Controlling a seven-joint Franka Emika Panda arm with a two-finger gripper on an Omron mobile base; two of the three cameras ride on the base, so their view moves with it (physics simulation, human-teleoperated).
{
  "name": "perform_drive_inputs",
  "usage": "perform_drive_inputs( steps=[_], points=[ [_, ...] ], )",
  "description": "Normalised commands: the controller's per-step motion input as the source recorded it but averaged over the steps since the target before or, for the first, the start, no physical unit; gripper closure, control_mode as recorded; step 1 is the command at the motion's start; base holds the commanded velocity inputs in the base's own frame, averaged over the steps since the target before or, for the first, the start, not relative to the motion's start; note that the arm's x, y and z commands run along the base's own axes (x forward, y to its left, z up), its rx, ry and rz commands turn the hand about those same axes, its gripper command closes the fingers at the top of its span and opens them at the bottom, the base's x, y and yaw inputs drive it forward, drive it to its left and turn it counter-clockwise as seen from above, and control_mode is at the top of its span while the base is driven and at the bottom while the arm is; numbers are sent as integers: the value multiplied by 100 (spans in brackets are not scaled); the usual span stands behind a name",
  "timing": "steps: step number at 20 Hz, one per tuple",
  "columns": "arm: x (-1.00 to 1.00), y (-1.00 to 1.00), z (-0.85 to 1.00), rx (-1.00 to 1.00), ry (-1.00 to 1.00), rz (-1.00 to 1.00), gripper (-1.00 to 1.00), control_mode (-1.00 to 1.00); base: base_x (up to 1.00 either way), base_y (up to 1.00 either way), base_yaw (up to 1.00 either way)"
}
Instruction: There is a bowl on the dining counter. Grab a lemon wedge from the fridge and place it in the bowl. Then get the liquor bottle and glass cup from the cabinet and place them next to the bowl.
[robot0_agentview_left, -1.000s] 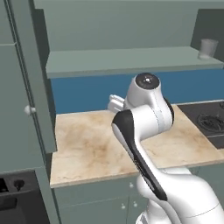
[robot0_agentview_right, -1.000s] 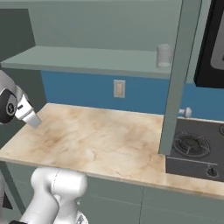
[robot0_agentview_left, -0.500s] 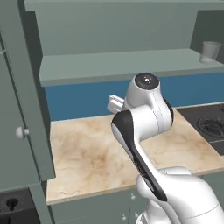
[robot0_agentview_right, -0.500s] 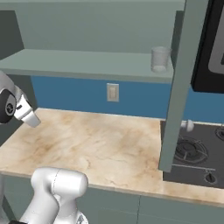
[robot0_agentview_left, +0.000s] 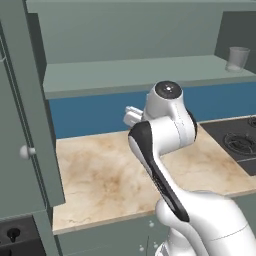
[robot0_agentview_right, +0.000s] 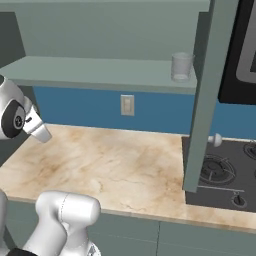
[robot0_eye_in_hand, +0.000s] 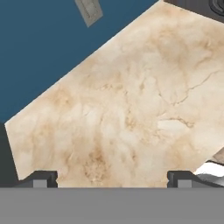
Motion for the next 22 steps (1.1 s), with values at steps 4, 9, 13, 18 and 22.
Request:
perform_drive_inputs(
  steps=[4,9,13,18,22],
  points=[
    [40,-61,17,-2,0,12,-100,-100,0,0,0],
    [23,-64,39,-7,2,5,-100,-100,0,0,0],
    [18,-52,46,-13,0,8,-100,-100,0,0,0],
    [1,-41,52,-20,-1,12,-100,-100,0,0,0],
    [0,-52,44,-24,-2,17,-100,-100,0,0,0]
  ],
)
